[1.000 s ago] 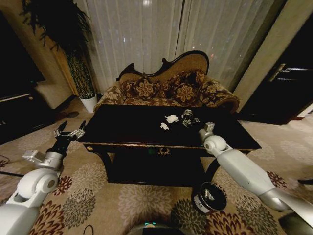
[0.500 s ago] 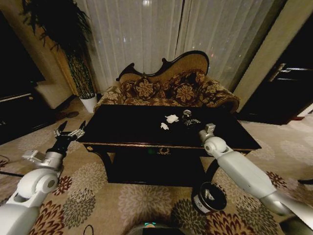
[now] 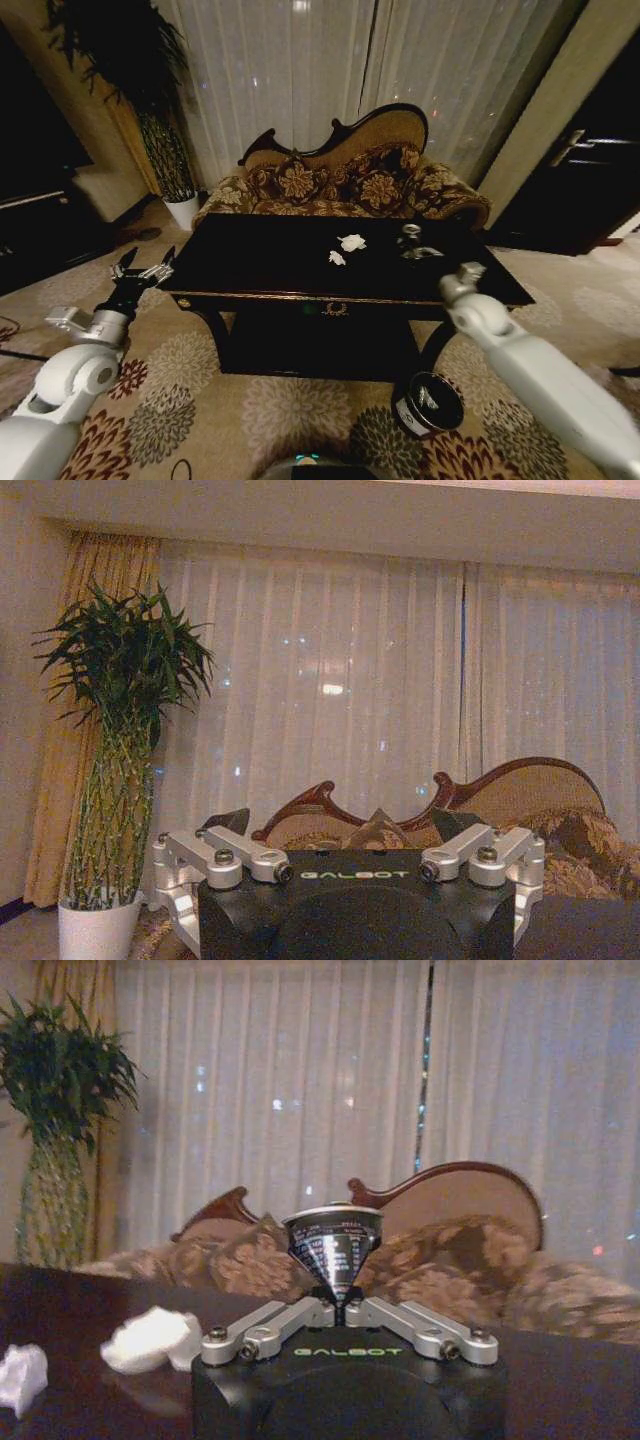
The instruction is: Move to the front of the table and place the trash on the table into the trash bin.
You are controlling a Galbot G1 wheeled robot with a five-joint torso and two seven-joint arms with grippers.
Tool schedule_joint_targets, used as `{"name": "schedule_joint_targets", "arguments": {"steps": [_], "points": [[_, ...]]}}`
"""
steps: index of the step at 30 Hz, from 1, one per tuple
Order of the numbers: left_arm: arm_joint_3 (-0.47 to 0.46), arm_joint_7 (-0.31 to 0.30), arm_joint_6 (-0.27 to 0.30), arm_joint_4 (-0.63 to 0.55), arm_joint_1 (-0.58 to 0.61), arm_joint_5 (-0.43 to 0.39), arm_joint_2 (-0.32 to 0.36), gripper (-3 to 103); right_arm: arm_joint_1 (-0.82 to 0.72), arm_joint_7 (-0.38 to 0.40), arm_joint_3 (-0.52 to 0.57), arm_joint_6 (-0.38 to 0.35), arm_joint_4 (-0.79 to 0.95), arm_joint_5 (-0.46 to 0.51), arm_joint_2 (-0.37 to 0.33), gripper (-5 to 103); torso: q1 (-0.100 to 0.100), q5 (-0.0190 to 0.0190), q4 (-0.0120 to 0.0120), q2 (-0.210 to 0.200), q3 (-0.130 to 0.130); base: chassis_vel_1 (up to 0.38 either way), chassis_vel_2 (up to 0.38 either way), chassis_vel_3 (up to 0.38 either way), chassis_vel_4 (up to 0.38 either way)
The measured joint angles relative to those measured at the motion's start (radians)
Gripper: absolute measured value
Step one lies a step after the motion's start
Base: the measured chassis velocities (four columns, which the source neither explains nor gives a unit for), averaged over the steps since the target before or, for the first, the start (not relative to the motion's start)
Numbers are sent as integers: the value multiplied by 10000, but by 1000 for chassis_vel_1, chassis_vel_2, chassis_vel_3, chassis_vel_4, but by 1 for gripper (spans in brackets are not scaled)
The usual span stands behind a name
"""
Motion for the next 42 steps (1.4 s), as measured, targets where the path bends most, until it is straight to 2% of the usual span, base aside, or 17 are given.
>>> {"name": "schedule_joint_targets", "arguments": {"steps": [1,2,5,6,7,11,12,16,22,25,30,32,37,38,40,42], "points": [[-1,0,0,0,0,0,0,100,-754,-47,620,106,273,-105,31,0,-1,2,1,0,0,0,0,0,0],[-1,0,0,0,0,0,0,100,-754,-47,620,106,273,-105,31,0,-1,2,1,0,0,0,0,0,0],[0,1,0,-1,0,0,0,100,-2077,-232,1762,400,703,-249,290,0,0,1,0,0,0,0,0,0,0],[0,1,0,0,0,0,0,100,-2746,-360,2405,587,901,-334,499,0,0,2,1,0,0,0,0,0,0],[0,1,0,0,0,0,0,100,-2746,-360,2405,587,901,-334,499,0,0,2,1,0,0,0,0,0,0],[-1,-1,0,0,0,0,0,100,-5002,-783,4125,1415,1271,-541,1487,0,-1,1,1,0,0,0,0,0,0],[-1,-1,0,0,0,0,0,100,-5002,-783,4125,1415,1271,-541,1487,0,-1,1,1,0,0,0,0,0,0],[-1,1,0,0,0,0,0,100,-6197,-986,4779,1949,1168,-733,2350,0,-1,-3,1,0,0,0,0,0,0],[-1,1,0,0,0,0,0,100,-6478,-1240,4256,2768,111,-1482,3502,0,-1,0,3,0,1,0,0,0,0],[-1,1,0,0,0,0,0,100,-6329,-1303,4026,2966,-359,-1653,3752,0,0,0,4,-2,0,0,0,0,0],[-1,-3,0,0,0,0,0,100,-5780,-1463,3399,3619,-2168,-2542,4291,0,0,-2,3,-2,2,0,0,0,0],[-1,-2,0,0,0,0,0,100,-5234,-1501,2962,3880,-3520,-2983,4688,0,0,1,3,-2,1,0,0,0,0],[0,-3,1,0,0,0,0,100,-4474,-1471,2581,3938,-4641,-3225,5259,0,0,3,-2,-2,2,0,0,0,0],[0,-1,1,-1,0,0,0,100,-4049,-1430,2392,3938,-5160,-3244,5489,0,0,5,1,-3,1,0,0,0,0],[-1,-2,0,0,0,0,0,100,-2575,-1403,1748,4146,-7538,-3721,5736,0,1,0,5,-3,2,0,0,0,0],[-1,-1,0,0,0,0,0,100,-2346,-1405,1644,4197,-7989,-3831,5746,0,2,-2,3,-3,3,0,0,0,0]]}}
